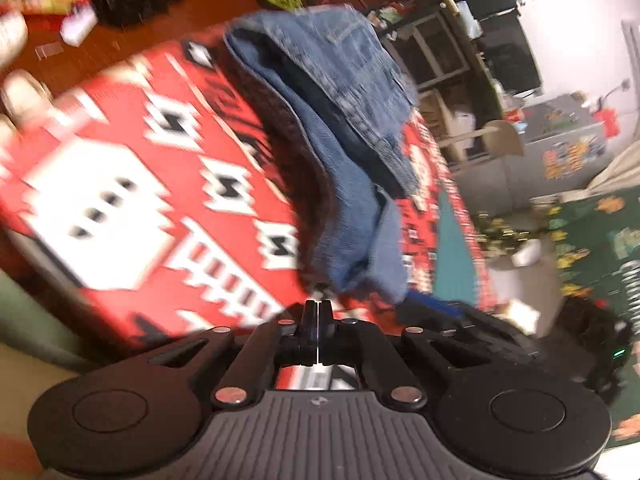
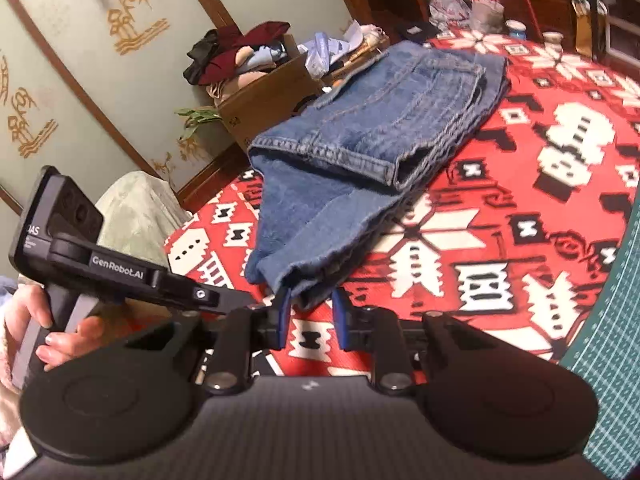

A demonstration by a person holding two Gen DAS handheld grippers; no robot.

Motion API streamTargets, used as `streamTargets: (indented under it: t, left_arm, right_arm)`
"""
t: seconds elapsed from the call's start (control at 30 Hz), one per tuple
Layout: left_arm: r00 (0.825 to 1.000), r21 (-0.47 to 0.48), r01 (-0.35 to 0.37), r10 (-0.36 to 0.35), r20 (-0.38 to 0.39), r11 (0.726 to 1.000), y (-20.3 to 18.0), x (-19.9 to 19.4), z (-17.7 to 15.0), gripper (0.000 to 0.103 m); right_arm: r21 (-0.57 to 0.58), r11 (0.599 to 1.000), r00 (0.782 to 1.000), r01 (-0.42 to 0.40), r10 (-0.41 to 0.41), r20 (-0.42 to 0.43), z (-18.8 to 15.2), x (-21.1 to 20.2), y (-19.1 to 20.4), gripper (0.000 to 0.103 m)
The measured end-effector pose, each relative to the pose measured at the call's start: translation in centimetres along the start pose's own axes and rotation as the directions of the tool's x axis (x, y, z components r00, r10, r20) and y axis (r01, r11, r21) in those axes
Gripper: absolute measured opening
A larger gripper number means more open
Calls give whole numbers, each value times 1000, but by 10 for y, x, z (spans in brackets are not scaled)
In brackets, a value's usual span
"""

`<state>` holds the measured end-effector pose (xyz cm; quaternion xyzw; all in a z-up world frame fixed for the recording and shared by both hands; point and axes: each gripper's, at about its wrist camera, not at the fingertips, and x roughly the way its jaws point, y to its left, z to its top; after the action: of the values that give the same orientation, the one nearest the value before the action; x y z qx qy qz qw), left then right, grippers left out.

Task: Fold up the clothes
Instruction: 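Carry the shorts and lower them onto the red blanket with both grippers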

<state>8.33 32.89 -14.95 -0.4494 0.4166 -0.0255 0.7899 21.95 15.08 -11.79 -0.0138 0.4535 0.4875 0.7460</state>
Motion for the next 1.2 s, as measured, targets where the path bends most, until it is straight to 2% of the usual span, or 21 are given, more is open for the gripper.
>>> streamTargets:
  t: [0.03,0.1,0.2,0.33,0.37,0.47,0.5,0.6,0.67,0.8,0.87,1.0,1.1,1.2]
  left_arm:
    - [1000,10,-7,7,14,1000,-1,-6,1,0]
    - [998,16,24,-25,52,1000,-6,-20,6,0]
    - [994,87,38,-47,99,996,-30,-27,21,0]
    - [994,137,70,-81,80,988,-57,-1,40,2]
    - [996,149,58,-68,63,987,-60,11,42,2]
    - [998,181,-56,53,22,982,-56,39,40,2]
    - [998,172,-64,62,17,983,-50,43,37,2]
    - [999,148,-36,31,34,988,-38,37,28,2]
    - [998,166,-48,43,35,985,-39,33,20,3]
    - [997,180,-75,73,20,981,-41,27,8,2]
    - [997,174,-65,59,40,983,-43,16,9,2]
    - [992,191,-48,25,124,980,-54,-4,27,2]
    - [982,168,-100,70,175,981,-54,-1,52,2]
    - [976,132,-174,154,151,976,-38,16,67,2]
  right_arm:
    - [-1,1000,1000,-3,3,9,2,-4,1,25]
    - [-10,1000,1000,-4,4,30,10,-11,3,25]
    - [-44,999,998,2,0,55,23,-20,11,25]
    - [-52,995,993,84,-79,83,38,-8,17,25]
    - [-59,993,992,106,-101,74,39,0,19,25]
    - [-57,990,991,132,-131,33,32,21,17,25]
    - [-51,990,991,133,-131,28,28,24,16,25]
    - [-33,991,991,131,-131,13,15,32,13,25]
    - [-21,993,993,114,-114,4,11,29,12,25]
    - [-86,988,991,127,-130,-26,11,25,22,25]
    - [-85,990,993,116,-116,-3,16,18,26,24]
    - [-88,990,993,114,-110,48,38,13,35,18]
    - [-78,987,989,140,-136,49,57,30,40,16]
    - [-69,986,989,149,-147,33,68,54,41,15]
